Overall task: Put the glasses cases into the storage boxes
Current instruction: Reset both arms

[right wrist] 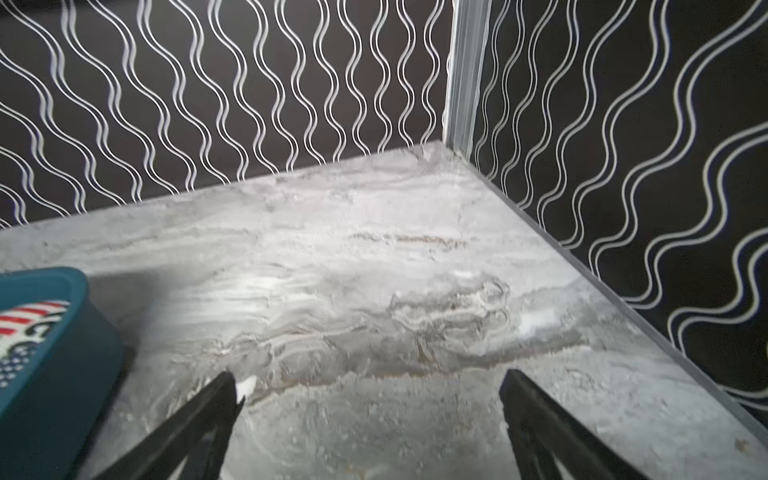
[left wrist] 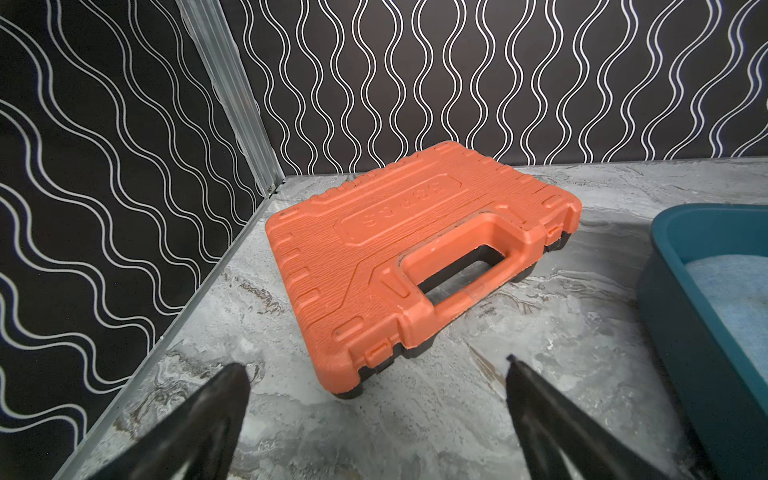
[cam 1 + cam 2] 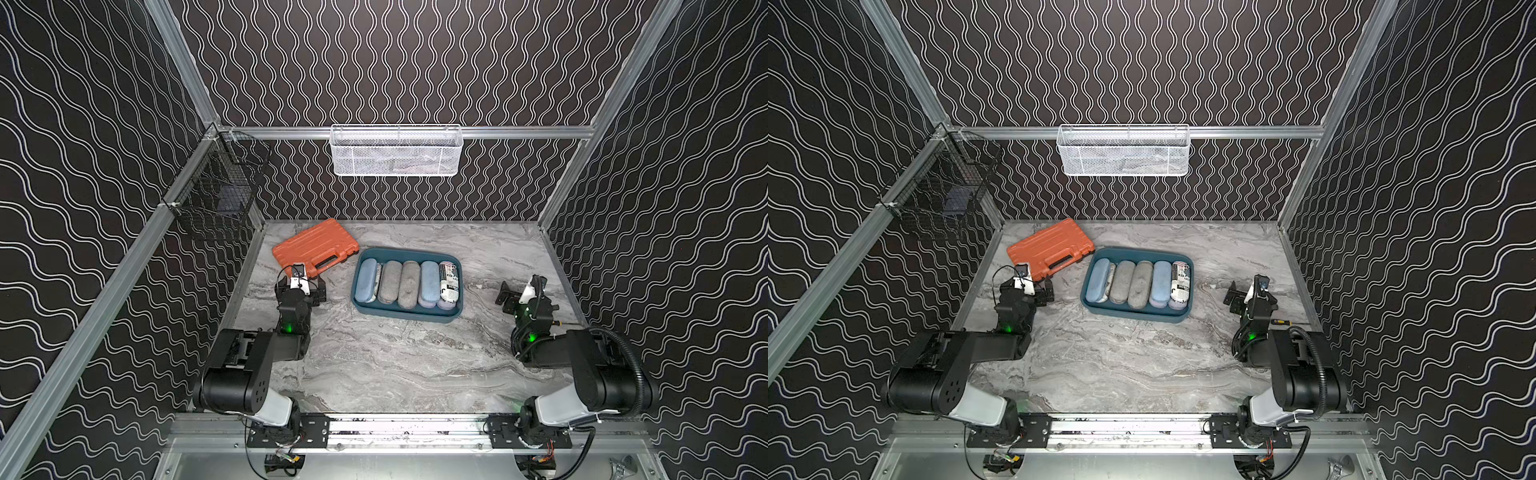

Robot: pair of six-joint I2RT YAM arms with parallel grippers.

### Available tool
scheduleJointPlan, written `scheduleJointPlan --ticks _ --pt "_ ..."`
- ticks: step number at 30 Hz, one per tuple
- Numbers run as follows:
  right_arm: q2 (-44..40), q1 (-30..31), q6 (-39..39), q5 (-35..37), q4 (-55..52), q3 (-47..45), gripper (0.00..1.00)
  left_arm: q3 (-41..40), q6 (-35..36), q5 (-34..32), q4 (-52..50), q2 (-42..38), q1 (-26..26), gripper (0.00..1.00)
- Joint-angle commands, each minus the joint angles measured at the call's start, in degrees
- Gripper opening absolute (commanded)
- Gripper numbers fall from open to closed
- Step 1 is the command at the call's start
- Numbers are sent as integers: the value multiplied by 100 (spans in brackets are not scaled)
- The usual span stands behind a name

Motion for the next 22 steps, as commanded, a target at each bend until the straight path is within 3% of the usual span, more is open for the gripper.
scheduleJointPlan --ticks 1,22 --pt "-43 68 -74 114 233 -3 100 3 57 28 201 17 -6 99" --pt "22 63 -90 123 356 -3 100 10 56 20 188 25 -6 99"
